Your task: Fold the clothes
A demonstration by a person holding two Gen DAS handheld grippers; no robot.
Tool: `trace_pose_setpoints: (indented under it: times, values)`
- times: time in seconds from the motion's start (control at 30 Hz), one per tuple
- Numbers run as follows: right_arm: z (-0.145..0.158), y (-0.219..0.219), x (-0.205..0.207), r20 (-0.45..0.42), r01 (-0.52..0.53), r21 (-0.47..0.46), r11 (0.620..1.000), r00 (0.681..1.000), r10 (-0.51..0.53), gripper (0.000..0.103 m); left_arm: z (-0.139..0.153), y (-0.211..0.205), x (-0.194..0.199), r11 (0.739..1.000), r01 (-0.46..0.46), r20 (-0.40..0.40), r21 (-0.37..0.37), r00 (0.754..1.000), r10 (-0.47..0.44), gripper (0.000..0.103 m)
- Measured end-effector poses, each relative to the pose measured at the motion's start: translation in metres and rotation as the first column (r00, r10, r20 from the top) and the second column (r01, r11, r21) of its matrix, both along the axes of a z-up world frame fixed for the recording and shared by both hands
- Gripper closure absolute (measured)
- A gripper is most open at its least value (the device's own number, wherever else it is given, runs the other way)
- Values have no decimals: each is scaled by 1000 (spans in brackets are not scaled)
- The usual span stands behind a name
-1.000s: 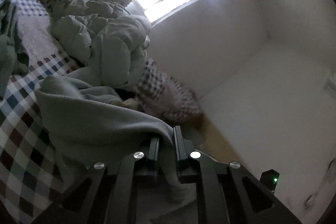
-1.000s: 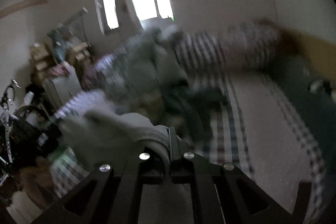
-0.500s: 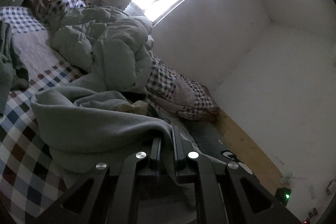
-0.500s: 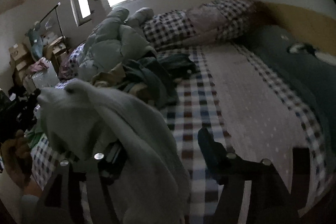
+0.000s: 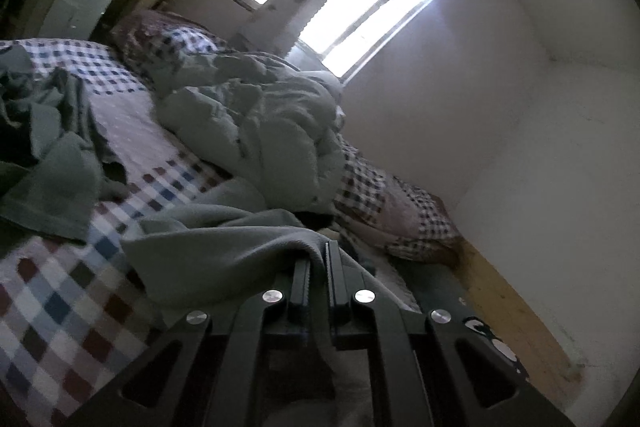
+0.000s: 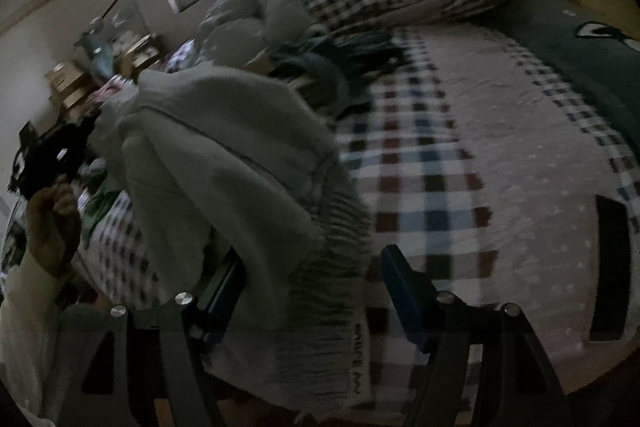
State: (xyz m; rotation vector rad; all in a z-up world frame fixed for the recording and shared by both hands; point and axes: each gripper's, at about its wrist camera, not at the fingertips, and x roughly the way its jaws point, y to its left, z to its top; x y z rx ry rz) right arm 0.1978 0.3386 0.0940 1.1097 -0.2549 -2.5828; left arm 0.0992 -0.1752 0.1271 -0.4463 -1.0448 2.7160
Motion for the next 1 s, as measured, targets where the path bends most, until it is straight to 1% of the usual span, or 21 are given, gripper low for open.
trace_pose_setpoints:
  times: [0.3,0.53,0.57,0.63,0.73,0.8,0.83,0.93,1.0]
  values:
    - [-9,-23,8,34,-138,-21,990,990,139,31,2,-26,7,998,-23,33,-54,999,25,98]
    - [-4,-26,-21,45,-258,-112,960,963,264,29,-2,-52,7,999,-42,55,-23,998,44,98]
    - [-3,-26,-25,46,-275,-125,953,958,282,28,-3,-56,7,999,-46,58,-19,997,47,98]
    - [-2,-27,-34,46,-307,-151,939,947,317,21,-4,-63,8,999,-52,64,-12,997,53,98]
    - [0,-29,-46,45,-355,-191,915,928,369,19,-6,-78,5,997,-72,84,9,994,71,98]
    - [2,-29,-55,43,-386,-216,897,914,403,19,-5,-83,1,997,-81,97,6,992,80,98]
    - [2,-30,-59,42,-401,-229,887,906,420,19,-3,-85,-2,997,-82,103,-3,991,82,98]
    - [-13,-61,-75,89,-458,-180,871,874,478,19,10,-81,-14,996,-70,103,-47,992,74,99]
    - [-21,-81,-77,100,-487,-187,853,854,510,19,25,-71,-24,994,-56,86,-89,994,64,99]
